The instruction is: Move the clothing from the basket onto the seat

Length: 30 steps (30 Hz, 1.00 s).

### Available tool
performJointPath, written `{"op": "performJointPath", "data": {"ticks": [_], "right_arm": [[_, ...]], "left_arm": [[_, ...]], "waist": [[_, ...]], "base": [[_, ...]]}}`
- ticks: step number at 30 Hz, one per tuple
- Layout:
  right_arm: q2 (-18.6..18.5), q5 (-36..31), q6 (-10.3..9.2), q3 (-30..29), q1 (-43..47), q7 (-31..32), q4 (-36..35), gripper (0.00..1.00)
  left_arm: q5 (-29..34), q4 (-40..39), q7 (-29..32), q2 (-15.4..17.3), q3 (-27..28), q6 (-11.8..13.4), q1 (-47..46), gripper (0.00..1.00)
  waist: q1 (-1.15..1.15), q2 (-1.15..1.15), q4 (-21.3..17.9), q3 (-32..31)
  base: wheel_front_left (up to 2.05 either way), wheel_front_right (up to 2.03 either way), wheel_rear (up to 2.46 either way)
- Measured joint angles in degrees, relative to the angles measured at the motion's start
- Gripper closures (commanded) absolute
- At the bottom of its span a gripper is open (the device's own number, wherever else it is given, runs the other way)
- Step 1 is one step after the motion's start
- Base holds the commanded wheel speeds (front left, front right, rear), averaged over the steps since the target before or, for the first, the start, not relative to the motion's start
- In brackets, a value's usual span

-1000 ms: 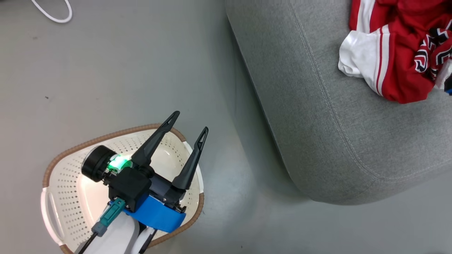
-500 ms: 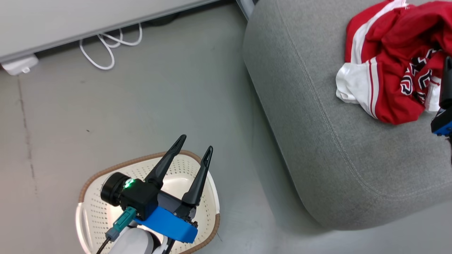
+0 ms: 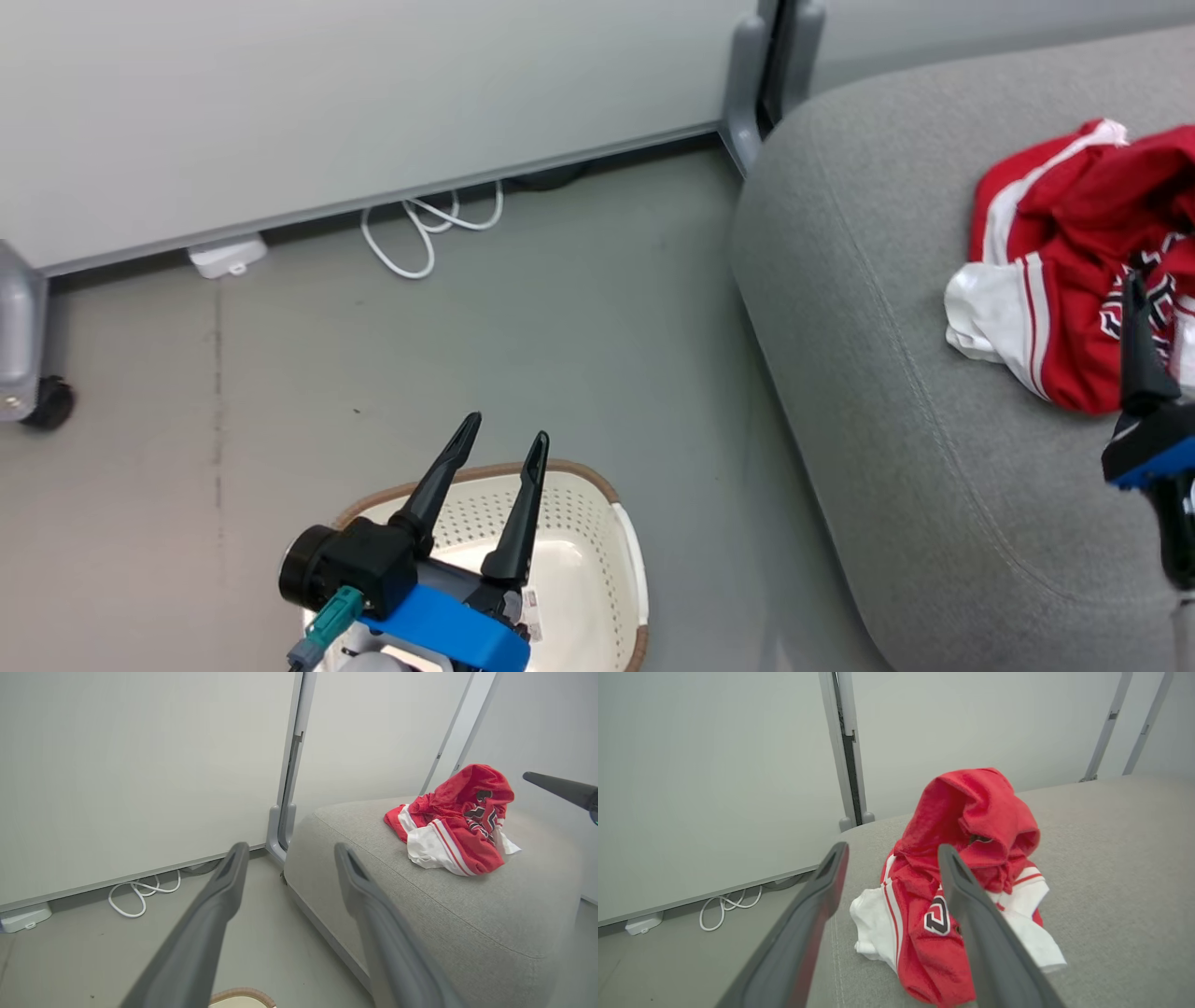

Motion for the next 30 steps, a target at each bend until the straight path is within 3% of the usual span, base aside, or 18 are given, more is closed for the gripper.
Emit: {"op": "performJointPath", "data": {"ticks": [15, 22, 30], "right_arm": [[9.8, -7.1, 0.0, 0.4, 17.7, 3.7, -21.0, 0.0], [12.2, -8.4, 0.0, 0.6, 23.4, 3.6, -25.0, 0.0], [12.8, -9.3, 0.0, 1.9, 26.5, 2.1, -24.4, 0.0]], "left_arm": [[0.1, 4.6, 0.0, -1.4, 6.7, 0.0, 3.3, 0.0], [0.0, 6.4, 0.0, -1.3, 8.7, 0.0, 3.3, 0.0], [-0.5, 8.4, 0.0, -1.0, 11.5, 0.0, 3.3, 0.0]], "waist": [[0.0, 0.0, 9.6, -7.6], [0.0, 0.0, 13.4, -9.2], [0.01, 0.0, 15.7, -10.4]], "base": [[0.0, 0.0, 0.0], [0.0, 0.0, 0.0], [0.0, 0.0, 0.0]]}}
